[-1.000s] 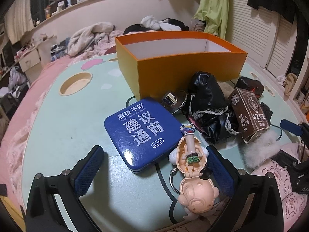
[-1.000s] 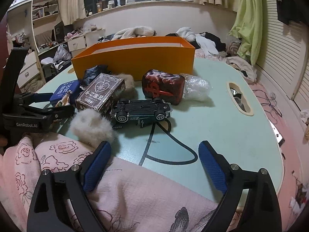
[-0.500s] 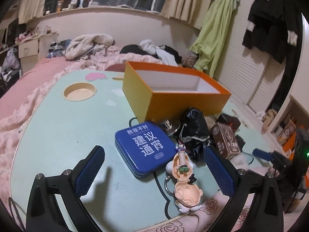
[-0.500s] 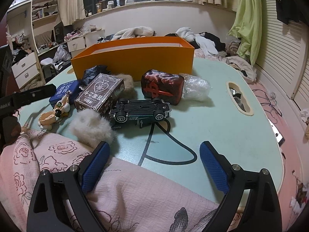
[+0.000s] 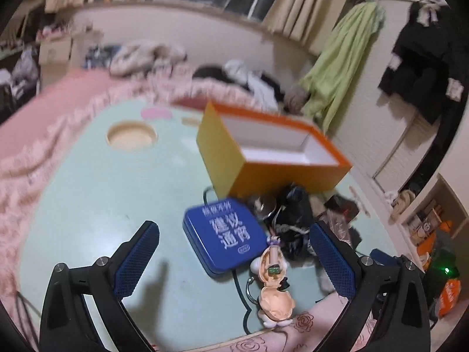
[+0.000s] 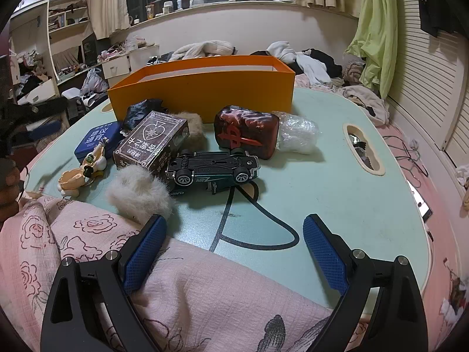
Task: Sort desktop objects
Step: 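Grasp the blue tin with the left tool while the right tool grasps the white pompom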
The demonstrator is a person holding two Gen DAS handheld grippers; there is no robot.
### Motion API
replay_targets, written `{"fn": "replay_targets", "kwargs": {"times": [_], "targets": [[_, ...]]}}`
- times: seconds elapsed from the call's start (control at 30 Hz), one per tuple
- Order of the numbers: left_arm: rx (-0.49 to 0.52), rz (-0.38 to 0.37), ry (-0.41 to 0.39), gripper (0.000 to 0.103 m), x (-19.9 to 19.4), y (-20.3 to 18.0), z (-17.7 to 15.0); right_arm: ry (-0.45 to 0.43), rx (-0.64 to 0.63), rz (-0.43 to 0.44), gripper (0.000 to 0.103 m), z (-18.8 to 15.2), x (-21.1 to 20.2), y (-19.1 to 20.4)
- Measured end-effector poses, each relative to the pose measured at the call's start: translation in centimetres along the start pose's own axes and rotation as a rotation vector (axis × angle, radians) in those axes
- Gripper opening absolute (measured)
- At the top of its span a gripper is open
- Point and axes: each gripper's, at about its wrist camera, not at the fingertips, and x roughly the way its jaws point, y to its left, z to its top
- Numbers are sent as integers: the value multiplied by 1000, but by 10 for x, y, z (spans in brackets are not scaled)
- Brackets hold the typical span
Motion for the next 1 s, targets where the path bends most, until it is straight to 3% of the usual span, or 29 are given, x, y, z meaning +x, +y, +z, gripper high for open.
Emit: {"fn": "replay_targets", "kwargs": {"times": [0.1, 0.27, 0.33, 0.4, 0.53, 0.57, 0.67, 0.73, 0.87, 0.93, 1.0], "targets": [[-2, 19, 35, 96, 16, -3, 3, 0, 0, 0, 94, 0, 0, 0], [29, 112, 118, 91, 48, -7, 10, 0, 0, 0, 94, -1, 0, 0], [50, 138, 128, 71, 51, -11, 12, -3, 2, 0, 94, -1, -1, -1], [41, 134, 118, 70, 48, -8, 12, -12, 13, 12, 94, -2, -3, -2], [-7, 90, 75, 40, 37, 2, 12, -101, -30, 79, 80, 1, -22, 9], [-19, 79, 72, 39, 36, 5, 12, -116, -79, 97, 80, 3, -26, 18], [-28, 63, 86, 42, 35, 7, 11, -90, -142, 142, 73, 12, -22, 35], [-20, 83, 96, 71, 36, 5, 10, -57, -136, 168, 73, 20, -14, 37], [5, 48, 81, 74, 32, -4, 9, 36, -98, 239, 73, 29, 6, 35], [29, 33, 99, 74, 33, -13, 8, 61, -116, 239, 62, 28, 11, 38], [63, 83, 129, 74, 40, -19, 4, 83, -135, 255, 36, 26, 15, 42]]}}
